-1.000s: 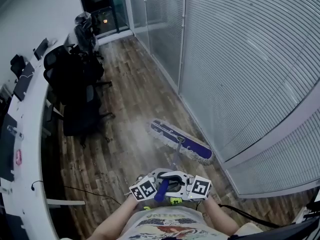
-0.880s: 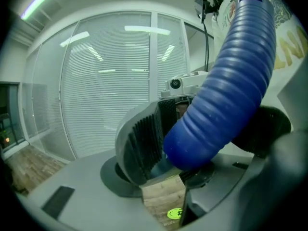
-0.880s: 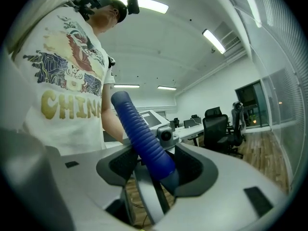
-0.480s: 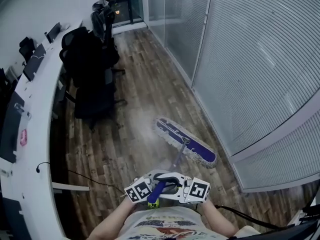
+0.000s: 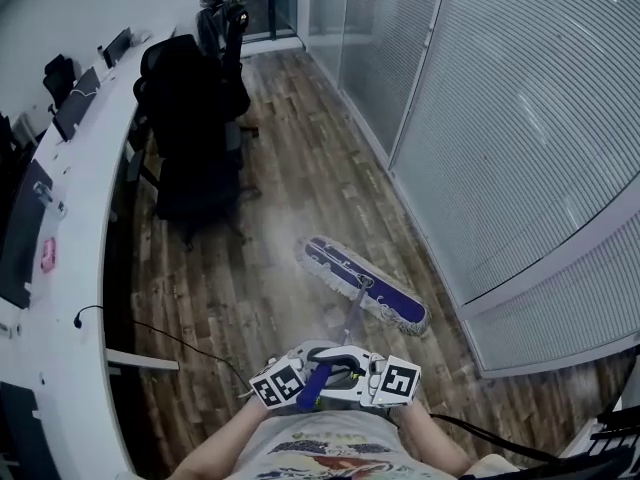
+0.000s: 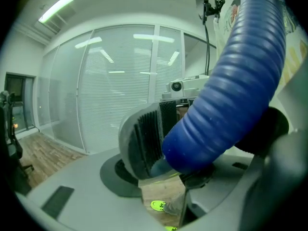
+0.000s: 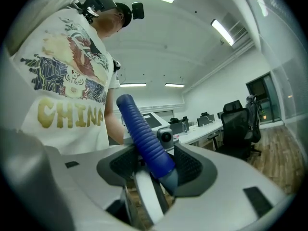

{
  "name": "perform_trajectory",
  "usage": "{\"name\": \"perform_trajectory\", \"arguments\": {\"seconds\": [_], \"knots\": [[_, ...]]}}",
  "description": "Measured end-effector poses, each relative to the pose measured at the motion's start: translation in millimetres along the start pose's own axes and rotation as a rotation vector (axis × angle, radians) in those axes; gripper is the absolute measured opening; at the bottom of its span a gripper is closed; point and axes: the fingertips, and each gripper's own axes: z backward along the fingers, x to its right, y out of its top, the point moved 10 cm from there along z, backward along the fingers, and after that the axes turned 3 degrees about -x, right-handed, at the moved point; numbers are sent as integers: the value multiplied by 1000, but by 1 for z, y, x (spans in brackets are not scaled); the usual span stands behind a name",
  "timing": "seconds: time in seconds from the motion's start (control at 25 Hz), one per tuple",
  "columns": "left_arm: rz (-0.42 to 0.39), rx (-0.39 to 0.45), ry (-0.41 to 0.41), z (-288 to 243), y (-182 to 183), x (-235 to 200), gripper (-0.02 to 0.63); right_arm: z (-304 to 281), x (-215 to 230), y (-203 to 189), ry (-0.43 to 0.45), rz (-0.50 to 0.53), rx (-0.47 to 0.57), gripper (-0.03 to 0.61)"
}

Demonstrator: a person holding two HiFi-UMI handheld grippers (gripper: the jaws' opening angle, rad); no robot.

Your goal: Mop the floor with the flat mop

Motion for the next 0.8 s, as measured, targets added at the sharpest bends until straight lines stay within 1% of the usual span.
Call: {"name": "perform_trajectory", "arguments": {"seconds": [0.12, 0.24, 0.4, 0.64, 0.8], "knots": [[-22, -8, -32, -15, 2, 1, 184, 15, -1, -1, -33, 22, 19, 236], [-24, 13, -28, -27, 10, -6, 184, 29, 6, 1, -33, 52, 16, 230], [-16, 14, -26, -46, 24, -24, 184, 51, 27, 3, -29, 61, 5, 225], [3, 20, 23, -92, 48, -77, 184, 92, 91, -2, 14, 47, -3, 224], [10, -13, 58, -138, 61, -130, 184, 132, 152, -7, 30, 24, 63, 224]]}}
